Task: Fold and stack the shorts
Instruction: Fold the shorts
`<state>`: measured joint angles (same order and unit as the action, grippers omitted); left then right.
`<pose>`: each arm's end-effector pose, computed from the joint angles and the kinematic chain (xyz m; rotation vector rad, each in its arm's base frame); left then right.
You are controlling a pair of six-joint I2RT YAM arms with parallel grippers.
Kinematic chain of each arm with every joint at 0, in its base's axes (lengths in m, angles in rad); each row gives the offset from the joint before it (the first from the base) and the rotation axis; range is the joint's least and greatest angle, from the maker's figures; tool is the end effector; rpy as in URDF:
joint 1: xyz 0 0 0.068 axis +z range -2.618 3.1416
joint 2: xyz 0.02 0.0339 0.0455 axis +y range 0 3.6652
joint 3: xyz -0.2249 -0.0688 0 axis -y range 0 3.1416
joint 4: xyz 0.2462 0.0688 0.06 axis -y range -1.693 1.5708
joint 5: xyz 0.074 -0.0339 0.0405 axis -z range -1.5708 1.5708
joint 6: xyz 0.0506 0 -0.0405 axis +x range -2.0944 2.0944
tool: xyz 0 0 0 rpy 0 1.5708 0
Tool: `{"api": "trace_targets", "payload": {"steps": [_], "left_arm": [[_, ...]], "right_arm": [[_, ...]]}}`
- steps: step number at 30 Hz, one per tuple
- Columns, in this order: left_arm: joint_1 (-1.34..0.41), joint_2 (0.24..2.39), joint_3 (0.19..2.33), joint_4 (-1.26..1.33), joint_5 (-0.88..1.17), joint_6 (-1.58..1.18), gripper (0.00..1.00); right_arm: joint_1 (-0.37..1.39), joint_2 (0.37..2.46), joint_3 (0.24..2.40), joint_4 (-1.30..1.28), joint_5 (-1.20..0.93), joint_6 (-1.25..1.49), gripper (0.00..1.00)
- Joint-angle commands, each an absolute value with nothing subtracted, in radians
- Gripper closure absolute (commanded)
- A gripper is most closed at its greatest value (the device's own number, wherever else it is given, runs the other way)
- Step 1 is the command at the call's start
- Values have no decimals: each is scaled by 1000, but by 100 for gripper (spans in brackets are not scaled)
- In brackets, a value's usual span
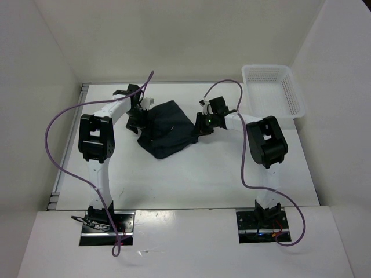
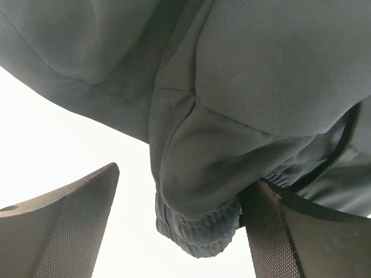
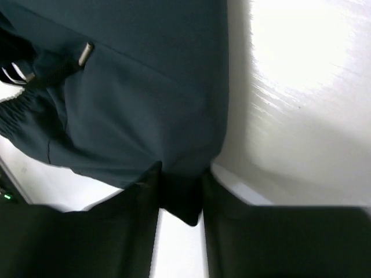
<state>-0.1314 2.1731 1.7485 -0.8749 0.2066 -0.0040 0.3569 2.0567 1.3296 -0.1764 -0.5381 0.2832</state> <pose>0.4245 -0.0666 0.1331 0.2231 2.8595 -0.3231 0.3859 0.1716 0.1013 -0.3333 2.5077 0.9337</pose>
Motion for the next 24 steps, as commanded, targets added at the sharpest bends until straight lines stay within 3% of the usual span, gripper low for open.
{"api": "trace_targets", "payload": {"steps": [1, 2, 5, 10, 14, 16, 19, 24], "left_arm": [[-124, 2121, 1770, -884, 207, 0, 11], [-124, 2121, 1770, -884, 207, 0, 11], [-115, 2121, 1760, -884, 207, 0, 10], [-92, 2079, 1759, -884, 231, 0, 0], [-92, 2048, 1750, -902, 290, 0, 0], [-92, 2048, 1750, -902, 299, 0, 0], [-92, 2048, 1741, -911, 337, 0, 0], [-136, 2057, 1752, -933, 394, 0, 0]], "right_arm": [[367, 2071, 1355, -140, -541, 243, 73], [367, 2057, 1355, -140, -541, 230, 83], [367, 2005, 1306, -189, -564, 148, 91], [367, 1867, 1131, -268, -620, 72, 93], [388, 1737, 977, -288, -655, 93, 90], [388, 1669, 917, -298, -669, 94, 75], [388, 1631, 905, -340, -684, 72, 32], [388, 1631, 1081, -382, -624, -17, 28]]}}
